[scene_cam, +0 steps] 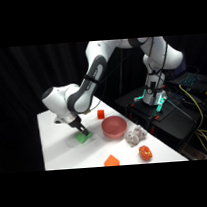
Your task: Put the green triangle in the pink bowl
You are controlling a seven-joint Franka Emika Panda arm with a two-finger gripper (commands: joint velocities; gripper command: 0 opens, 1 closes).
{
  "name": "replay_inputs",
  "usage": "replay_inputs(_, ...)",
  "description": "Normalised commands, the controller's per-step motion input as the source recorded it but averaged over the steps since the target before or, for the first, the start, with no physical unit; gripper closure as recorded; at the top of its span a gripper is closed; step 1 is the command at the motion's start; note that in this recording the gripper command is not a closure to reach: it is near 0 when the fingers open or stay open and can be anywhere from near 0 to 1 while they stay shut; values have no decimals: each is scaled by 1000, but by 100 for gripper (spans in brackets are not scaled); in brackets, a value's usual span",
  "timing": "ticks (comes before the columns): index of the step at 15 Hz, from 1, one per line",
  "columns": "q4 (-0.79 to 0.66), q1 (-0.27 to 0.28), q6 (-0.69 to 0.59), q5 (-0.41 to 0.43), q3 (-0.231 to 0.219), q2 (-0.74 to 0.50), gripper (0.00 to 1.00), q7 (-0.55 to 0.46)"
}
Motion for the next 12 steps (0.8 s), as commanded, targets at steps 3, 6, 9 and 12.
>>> replay_inputs(3, -367, 29, 45, 74, 38, -495, 100, -36)
replay_inputs(6, -640, 69, 180, 33, 5, -694, 100, 25)
replay_inputs(9, -857, 84, 304, -8, -20, -775, 100, 68)
replay_inputs(12, -944, 92, 384, -56, -47, -772, 100, 105)
